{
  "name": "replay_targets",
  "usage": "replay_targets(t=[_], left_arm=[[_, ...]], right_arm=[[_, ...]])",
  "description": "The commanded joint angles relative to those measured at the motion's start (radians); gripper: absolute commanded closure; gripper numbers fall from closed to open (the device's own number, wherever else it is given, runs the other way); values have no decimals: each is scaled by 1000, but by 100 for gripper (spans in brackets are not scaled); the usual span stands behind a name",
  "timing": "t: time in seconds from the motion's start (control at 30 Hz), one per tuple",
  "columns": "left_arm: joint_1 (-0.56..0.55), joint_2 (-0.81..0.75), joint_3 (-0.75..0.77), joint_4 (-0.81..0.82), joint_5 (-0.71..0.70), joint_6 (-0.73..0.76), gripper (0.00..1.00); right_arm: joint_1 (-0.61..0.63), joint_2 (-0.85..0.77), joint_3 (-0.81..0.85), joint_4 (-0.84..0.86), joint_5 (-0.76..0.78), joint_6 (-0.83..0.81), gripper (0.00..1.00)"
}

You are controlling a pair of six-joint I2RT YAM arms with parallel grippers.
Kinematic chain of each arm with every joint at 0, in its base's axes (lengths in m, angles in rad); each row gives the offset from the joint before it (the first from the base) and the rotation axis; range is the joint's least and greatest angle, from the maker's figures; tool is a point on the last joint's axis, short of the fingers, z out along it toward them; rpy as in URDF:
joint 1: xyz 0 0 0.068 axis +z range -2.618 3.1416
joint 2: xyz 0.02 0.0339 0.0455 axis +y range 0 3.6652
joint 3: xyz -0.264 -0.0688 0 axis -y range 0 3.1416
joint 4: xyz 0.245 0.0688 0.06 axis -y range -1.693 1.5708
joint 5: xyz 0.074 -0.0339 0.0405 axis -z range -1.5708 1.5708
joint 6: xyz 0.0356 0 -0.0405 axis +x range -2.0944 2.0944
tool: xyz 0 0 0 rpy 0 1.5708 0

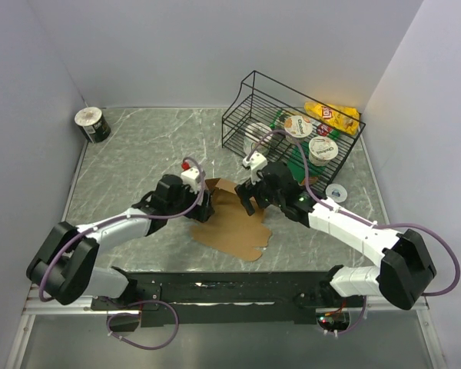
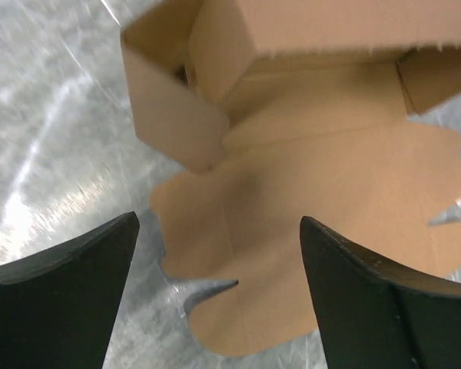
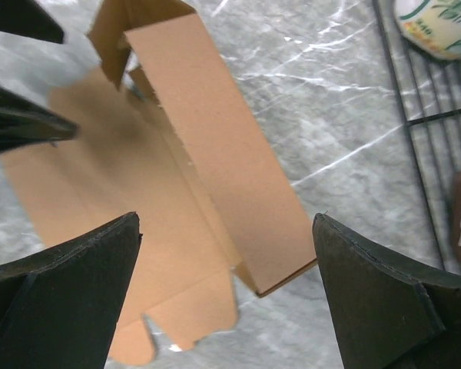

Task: Fold the paper box

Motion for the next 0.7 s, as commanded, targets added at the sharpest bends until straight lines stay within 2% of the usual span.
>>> replay_targets(t=[0.0, 0.13, 0.43, 0.5, 0.6, 0.67], left_arm=[[60, -74, -85, 263, 207, 9, 5], [138, -88, -131, 338, 297, 1, 5], [325, -40, -131, 515, 484, -79, 8], [376, 30, -112, 558, 576, -85, 10], [417, 131, -82, 633, 629, -100, 14], [431, 202, -59, 666, 647, -116, 15]], right_arm=[[2, 49, 18, 59, 58, -103, 0], [2, 135, 104, 9, 50, -145, 0], [-14, 258, 219, -54, 6, -203, 0], [-40, 287, 261, -86, -80, -211, 0], [-90, 296, 284, -122, -231, -217, 0], [-113, 298, 284, -140, -279, -234, 0]])
